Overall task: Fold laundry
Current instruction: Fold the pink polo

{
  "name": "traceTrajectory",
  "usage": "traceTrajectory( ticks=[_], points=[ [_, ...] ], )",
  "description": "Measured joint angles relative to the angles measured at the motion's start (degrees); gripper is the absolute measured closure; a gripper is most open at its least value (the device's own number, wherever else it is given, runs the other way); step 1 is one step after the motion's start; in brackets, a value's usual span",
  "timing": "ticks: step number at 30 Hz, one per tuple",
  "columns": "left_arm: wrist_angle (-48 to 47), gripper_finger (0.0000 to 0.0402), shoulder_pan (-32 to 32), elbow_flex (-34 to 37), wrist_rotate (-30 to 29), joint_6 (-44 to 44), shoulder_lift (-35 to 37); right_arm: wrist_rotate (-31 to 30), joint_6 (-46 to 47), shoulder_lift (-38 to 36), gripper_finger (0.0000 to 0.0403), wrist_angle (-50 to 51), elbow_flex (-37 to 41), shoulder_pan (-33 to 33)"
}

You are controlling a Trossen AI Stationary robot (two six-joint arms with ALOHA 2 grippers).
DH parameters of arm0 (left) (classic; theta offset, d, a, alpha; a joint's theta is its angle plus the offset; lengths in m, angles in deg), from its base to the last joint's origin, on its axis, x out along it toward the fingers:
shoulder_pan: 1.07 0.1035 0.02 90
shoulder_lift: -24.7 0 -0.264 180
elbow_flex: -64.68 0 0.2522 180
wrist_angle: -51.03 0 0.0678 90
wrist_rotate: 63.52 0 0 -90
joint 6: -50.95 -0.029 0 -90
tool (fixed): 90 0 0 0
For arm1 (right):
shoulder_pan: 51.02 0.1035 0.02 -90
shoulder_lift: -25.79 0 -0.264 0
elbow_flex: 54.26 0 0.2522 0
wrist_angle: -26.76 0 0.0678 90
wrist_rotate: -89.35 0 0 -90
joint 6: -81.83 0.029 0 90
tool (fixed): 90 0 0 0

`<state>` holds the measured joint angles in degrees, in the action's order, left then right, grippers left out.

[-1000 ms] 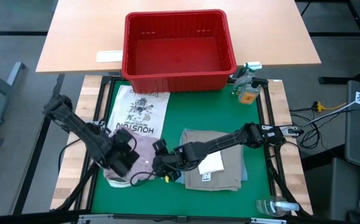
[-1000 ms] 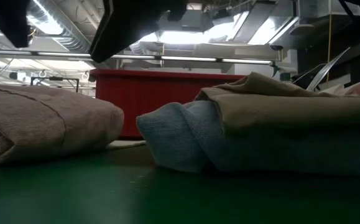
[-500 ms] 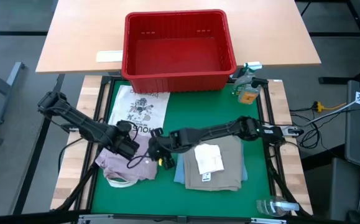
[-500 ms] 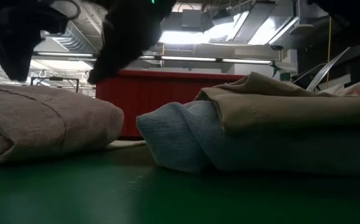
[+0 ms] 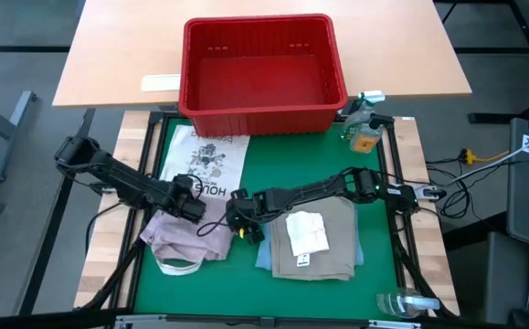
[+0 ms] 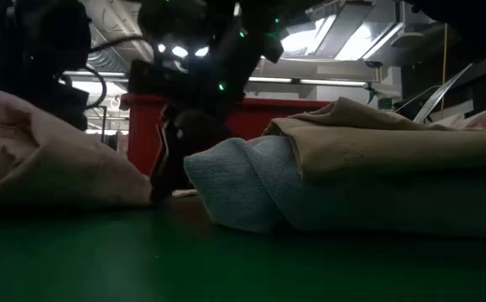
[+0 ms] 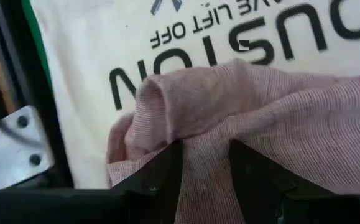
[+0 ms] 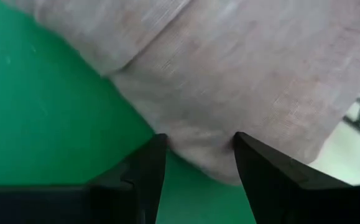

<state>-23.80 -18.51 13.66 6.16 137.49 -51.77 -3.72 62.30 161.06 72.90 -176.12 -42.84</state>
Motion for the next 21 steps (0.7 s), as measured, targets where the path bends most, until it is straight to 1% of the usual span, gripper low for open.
traceTrajectory(
  ticks=[4,8,12,16,21],
  points=[
    [1.8,0.0273,2.0,1.1,-0.4,-0.1,0.0,-0.4,0.0,-0.2,0.0210,0.0,2.0,0.0],
    [0.5,0.0273,3.1,-1.2,0.0,-1.2,0.0,-0.8,0.0,-0.3,0.0210,0.1,2.2,0.0],
    [-2.3,0.0273,3.3,-6.3,-0.1,-5.9,0.0,-0.8,0.0,-1.6,0.0210,1.3,2.4,0.1],
    [-7.8,0.0273,3.3,-13.2,-0.5,-9.7,0.0,-0.9,0.0,-4.7,0.0210,2.8,2.4,0.6],
    [-13.7,0.0273,2.5,-21.5,-0.8,-13.6,0.0,-0.5,-0.2,-8.0,0.0210,4.6,2.4,2.8]
  ],
)
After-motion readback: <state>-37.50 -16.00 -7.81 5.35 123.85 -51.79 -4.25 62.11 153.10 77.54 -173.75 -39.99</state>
